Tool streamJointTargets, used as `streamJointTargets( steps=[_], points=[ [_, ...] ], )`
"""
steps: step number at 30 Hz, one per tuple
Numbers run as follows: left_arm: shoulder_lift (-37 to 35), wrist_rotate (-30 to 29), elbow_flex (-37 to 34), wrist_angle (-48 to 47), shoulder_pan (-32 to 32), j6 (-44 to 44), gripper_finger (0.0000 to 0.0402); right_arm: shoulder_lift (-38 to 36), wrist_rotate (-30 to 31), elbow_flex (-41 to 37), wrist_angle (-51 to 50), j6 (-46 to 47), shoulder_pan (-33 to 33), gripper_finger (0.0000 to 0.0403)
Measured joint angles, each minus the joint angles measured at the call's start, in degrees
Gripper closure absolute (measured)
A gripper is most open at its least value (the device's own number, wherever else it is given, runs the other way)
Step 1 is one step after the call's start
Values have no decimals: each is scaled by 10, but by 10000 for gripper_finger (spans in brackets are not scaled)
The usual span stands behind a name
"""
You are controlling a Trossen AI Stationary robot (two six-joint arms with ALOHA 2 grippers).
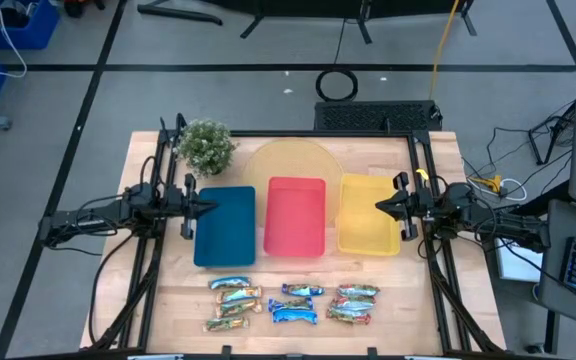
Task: Pick and place Granola Bars by type
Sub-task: Put the yellow granola bar into the blue bin
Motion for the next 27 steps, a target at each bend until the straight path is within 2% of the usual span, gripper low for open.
streamJointTargets(
  steps=[9, 12, 14, 17, 21, 25, 27],
  points=[
    [0, 12, 0, 15, 0, -34, 387, 0, 0, 0, -4, -51, 0, 403],
    [3, 58, 17, 19, -6, -34, 387, 0, 0, 0, -4, -60, 0, 403],
    [19, 60, 44, 18, -31, -42, 387, 0, 0, 0, -4, -60, 0, 403],
    [66, -29, 97, -44, -98, -49, 387, 0, 0, 0, -8, -61, 0, 403],
    [185, -183, 194, -141, -210, -98, 387, 0, 0, 0, -8, -64, 0, 403],
    [334, -321, 334, -307, -322, -197, 387, 0, -1, 0, -9, -62, 0, 403],
    [408, -349, 408, -400, -367, -268, 387, 0, -1, 0, -9, -60, 0, 403]
  ],
)
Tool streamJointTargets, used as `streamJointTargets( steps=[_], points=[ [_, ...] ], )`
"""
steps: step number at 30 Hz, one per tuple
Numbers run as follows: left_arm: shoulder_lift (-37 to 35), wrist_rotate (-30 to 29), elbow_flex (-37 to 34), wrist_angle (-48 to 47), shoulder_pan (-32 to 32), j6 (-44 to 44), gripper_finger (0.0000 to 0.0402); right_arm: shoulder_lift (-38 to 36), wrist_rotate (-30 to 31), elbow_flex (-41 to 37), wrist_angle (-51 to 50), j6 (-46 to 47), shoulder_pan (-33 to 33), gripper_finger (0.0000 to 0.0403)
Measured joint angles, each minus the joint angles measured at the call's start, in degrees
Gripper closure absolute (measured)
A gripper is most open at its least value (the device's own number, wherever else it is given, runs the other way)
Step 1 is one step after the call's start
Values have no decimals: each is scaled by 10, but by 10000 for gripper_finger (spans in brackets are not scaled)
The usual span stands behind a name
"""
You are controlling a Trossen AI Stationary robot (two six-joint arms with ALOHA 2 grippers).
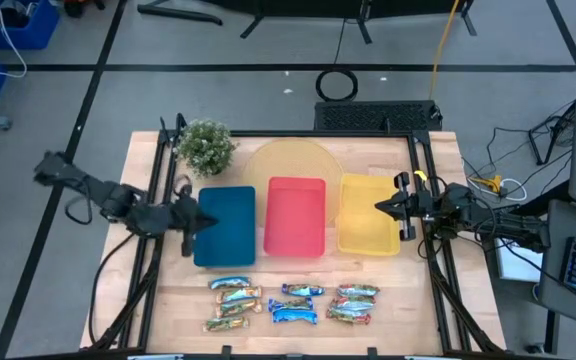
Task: Pick and place Granola Bars by type
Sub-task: Put the yellow granola bar into the blue bin
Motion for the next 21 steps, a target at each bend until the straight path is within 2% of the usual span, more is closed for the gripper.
streamJointTargets(
  steps=[4, 11, 16, 21],
  points=[
    [134, 13, 127, -133, -75, -140, 387, 0, 0, 0, 0, 0, 0, 403],
    [334, 32, 283, -255, -157, -299, 387, 0, 0, 0, 4, -1, 0, 403],
    [431, 129, 303, -307, -184, -392, 377, 0, 0, 0, 5, -2, 0, 403],
    [512, 208, 299, -268, -207, -423, 319, 0, 0, 0, 5, 6, 0, 403]
  ],
)
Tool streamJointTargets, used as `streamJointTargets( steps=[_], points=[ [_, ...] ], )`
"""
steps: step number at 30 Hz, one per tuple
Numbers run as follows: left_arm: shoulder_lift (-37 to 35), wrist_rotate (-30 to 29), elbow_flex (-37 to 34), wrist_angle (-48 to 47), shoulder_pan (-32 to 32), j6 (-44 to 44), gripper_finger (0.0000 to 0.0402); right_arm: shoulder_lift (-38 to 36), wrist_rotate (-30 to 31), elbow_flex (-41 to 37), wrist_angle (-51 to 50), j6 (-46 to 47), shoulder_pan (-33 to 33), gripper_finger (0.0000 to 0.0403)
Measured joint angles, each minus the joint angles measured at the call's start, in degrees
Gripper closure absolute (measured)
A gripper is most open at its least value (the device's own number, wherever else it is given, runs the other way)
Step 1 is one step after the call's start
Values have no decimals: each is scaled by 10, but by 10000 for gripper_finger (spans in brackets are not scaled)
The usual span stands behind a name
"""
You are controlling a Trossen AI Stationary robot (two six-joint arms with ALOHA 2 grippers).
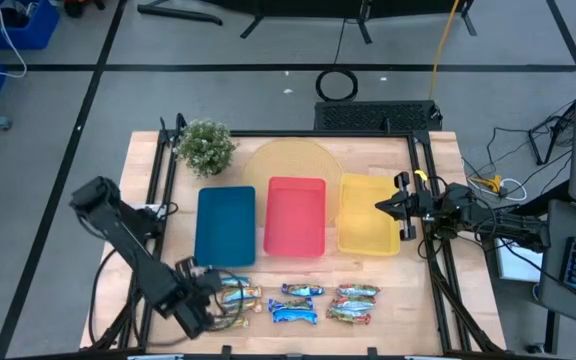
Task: Pick and place Granola Bars by type
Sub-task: Put the yellow granola bar into the blue bin
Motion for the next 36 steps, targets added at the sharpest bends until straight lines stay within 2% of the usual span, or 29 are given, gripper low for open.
streamJointTargets(
  steps=[8, 13, 20, 27, 36],
  points=[
    [74, 75, 0, 94, -2, 78, 187, 0, 0, 0, -13, 41, 0, 403],
    [81, 96, 0, 154, -2, 95, 146, 0, -1, 0, -33, 53, 0, 403],
    [92, 77, 0, 219, -1, 75, 147, 0, 0, 0, -11, 7, 0, 403],
    [129, 97, -1, 219, -8, 59, 155, 3, -1, 0, 7, 17, 0, 403],
    [162, 56, -1, 219, -7, 81, 156, 3, -1, 0, 4, 20, 0, 403]
  ],
)
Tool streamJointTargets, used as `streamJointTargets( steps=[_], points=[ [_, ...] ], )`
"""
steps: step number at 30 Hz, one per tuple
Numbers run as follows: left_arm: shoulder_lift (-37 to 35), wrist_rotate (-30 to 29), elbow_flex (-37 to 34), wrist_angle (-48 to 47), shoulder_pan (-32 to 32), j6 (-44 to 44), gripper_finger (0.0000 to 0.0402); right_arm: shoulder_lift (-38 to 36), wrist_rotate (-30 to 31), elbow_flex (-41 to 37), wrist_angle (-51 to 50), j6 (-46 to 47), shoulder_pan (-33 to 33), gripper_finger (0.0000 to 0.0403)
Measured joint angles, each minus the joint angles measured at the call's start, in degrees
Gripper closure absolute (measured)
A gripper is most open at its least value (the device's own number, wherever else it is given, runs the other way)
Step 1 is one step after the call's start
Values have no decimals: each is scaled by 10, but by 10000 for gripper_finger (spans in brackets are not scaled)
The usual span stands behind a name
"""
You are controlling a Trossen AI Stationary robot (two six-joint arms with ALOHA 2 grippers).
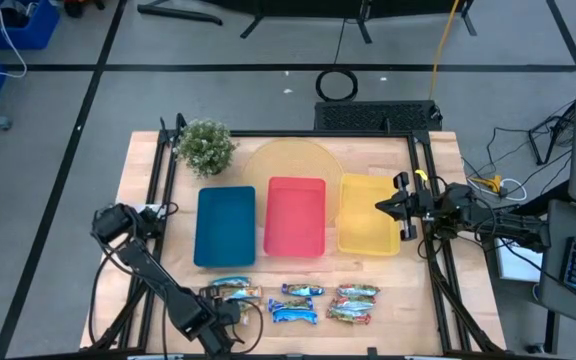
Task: Pick and place Granola Bars by type
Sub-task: Put the yellow granola bar into the blue bin
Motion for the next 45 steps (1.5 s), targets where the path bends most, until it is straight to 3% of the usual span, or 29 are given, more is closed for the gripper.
streamJointTargets(
  steps=[7, 15, 23, 29, 37, 45],
  points=[
    [13, -5, 3, 4, -1, 30, 156, 0, 0, 0, 16, -11, 0, 403],
    [2, -3, -1, 20, 1, -5, 171, 0, 1, 0, 27, -13, 0, 403],
    [1, 20, -1, 26, 6, -37, 291, 0, 1, 0, 30, -19, 0, 403],
    [0, 25, -1, 42, 6, -9, 379, 0, 2, 0, 39, -30, 0, 403],
    [0, 19, 30, 35, 0, 48, 348, 0, 2, 0, 47, -31, 0, 403],
    [0, -85, 178, -115, -3, 154, 381, 0, 2, 0, 47, -26, 0, 403]
  ],
)
